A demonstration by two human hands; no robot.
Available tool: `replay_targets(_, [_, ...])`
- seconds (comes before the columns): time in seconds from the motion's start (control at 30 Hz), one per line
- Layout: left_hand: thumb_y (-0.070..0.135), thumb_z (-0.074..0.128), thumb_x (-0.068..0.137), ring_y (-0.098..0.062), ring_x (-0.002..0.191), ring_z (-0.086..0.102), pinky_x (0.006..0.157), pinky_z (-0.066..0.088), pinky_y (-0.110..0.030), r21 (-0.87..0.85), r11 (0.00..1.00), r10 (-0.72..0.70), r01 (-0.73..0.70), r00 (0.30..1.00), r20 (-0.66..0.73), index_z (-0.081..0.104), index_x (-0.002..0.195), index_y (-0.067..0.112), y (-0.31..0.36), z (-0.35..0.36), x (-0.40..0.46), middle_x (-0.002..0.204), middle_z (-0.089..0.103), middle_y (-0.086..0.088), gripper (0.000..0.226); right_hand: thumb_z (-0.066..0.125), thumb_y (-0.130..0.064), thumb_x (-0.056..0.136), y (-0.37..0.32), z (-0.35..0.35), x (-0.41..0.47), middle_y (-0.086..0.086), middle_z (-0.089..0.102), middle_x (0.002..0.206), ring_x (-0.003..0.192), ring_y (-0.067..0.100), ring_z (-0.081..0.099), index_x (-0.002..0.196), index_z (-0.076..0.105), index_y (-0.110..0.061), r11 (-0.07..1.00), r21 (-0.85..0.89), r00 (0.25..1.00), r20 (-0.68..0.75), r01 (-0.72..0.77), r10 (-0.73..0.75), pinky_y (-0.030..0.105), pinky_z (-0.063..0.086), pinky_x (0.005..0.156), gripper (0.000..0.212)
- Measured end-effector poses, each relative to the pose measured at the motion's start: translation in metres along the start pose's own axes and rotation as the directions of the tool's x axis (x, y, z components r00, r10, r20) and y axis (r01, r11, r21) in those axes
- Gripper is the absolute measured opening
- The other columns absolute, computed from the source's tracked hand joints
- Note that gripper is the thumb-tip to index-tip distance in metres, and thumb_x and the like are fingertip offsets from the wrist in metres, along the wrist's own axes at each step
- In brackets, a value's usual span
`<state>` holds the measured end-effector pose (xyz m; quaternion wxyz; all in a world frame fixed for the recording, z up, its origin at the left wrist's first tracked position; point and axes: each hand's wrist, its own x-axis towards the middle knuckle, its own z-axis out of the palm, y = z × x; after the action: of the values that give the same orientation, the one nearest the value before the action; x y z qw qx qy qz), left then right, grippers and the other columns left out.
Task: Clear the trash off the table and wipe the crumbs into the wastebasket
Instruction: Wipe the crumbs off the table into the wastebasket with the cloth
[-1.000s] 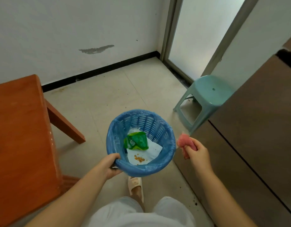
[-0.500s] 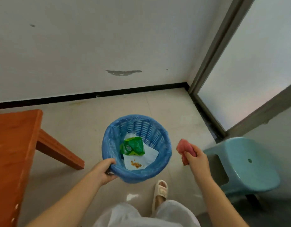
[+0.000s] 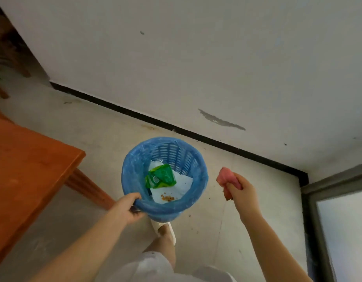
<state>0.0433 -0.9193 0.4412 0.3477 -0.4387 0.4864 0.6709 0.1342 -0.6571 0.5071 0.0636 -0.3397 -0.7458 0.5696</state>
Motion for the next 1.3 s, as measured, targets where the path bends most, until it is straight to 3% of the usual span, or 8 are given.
replay_targets(0.17, [-0.005,0.044,0.084,-0.031,0.072,0.055,0.033,0.05,-0.042,-0.09,0.996,0.003,-0.008,0.998,-0.059,0.049,0.084,-0.003,0.099,0.026,0.036,0.083,0.055,-0.02,0.006,0.043,-0.005,0.084,-0.059,0.061,0.112,0.0,0.054,0.053,0.054,0.017,0.048,0.071,0.065,-0.015,0.999,-0.038,0.993,0.119,0.007,-0.002,0.034,0.046,0.059,0.028])
replay_targets(0.37, [-0.003,0.042,0.085,-0.027,0.071,0.054,0.033,0.051,-0.033,-0.242,0.968,0.032,-0.063,0.991,-0.131,0.052,0.094,-0.004,0.21,0.041,0.056,0.079,0.055,-0.017,0.014,0.045,0.0,0.082,-0.149,0.144,0.222,-0.004,0.056,0.051,0.054,0.015,0.049,0.066,0.065,-0.022,0.994,-0.045,0.954,0.29,0.098,-0.081,0.029,0.046,0.057,0.034])
replay_targets(0.53, [-0.003,0.042,0.086,-0.025,0.066,0.051,0.032,0.049,-0.03,-0.448,0.889,0.0,-0.101,0.976,-0.219,0.049,0.073,-0.001,0.285,0.04,0.086,0.074,0.051,-0.015,0.016,0.048,-0.005,0.081,-0.206,0.235,0.322,-0.001,0.056,0.05,0.05,0.014,0.049,0.07,0.069,-0.029,0.973,-0.105,0.877,0.46,0.207,-0.137,0.029,0.045,0.06,0.034])
replay_targets(0.7, [-0.003,0.042,0.089,-0.024,0.063,0.046,0.022,0.04,-0.024,-0.62,0.763,-0.056,-0.182,0.938,-0.343,0.045,0.069,0.0,0.349,0.05,0.111,0.071,0.046,-0.015,0.02,0.05,-0.004,0.079,-0.272,0.331,0.41,-0.001,0.054,0.051,0.05,0.014,0.048,0.073,0.068,-0.021,0.923,-0.104,0.689,0.697,0.37,-0.197,0.034,0.044,0.06,0.025])
replay_targets(0.87, [0.0,0.043,0.091,-0.025,0.066,0.049,0.022,0.041,-0.025,-0.803,0.518,-0.116,-0.297,0.905,-0.409,0.046,0.096,-0.001,0.399,0.054,0.122,0.076,0.05,-0.016,0.006,0.054,-0.004,0.081,-0.334,0.429,0.462,-0.001,0.058,0.053,0.054,0.015,0.053,0.08,0.07,-0.027,0.872,-0.092,0.497,0.848,0.481,-0.185,0.036,0.047,0.06,0.027])
replay_targets(1.0, [-0.001,0.042,0.09,-0.026,0.067,0.05,0.048,0.051,-0.036,-0.861,0.345,-0.166,-0.373,0.879,-0.447,0.046,0.082,-0.001,0.428,0.034,0.131,0.077,0.049,-0.016,0.009,0.055,-0.003,0.084,-0.365,0.518,0.456,0.001,0.058,0.054,0.049,0.01,0.052,0.083,0.07,-0.026,0.841,-0.024,0.288,0.945,0.54,-0.157,0.028,0.046,0.054,0.028])
replay_targets(1.2, [0.001,0.044,0.091,-0.029,0.083,0.056,0.068,0.054,-0.033,-0.882,0.17,-0.285,-0.44,0.835,-0.471,0.044,0.125,0.001,0.464,-0.027,0.159,0.086,0.049,-0.018,0.034,0.055,-0.009,0.09,-0.393,0.653,0.405,0.002,0.059,0.064,0.057,0.01,0.054,0.083,0.065,-0.027,0.798,0.062,0.017,0.996,0.599,-0.089,0.019,0.048,0.054,0.022])
replay_targets(1.3, [-0.001,0.041,0.093,-0.025,0.067,0.045,0.074,0.053,-0.032,-0.879,0.055,-0.323,-0.473,0.825,-0.464,0.043,0.122,0.004,0.489,-0.054,0.168,0.076,0.044,-0.013,0.03,0.053,-0.009,0.09,-0.407,0.714,0.378,0.003,0.061,0.069,0.063,0.014,0.055,0.092,0.065,-0.024,0.785,0.054,-0.065,0.998,0.617,-0.018,0.02,0.047,0.057,0.019])
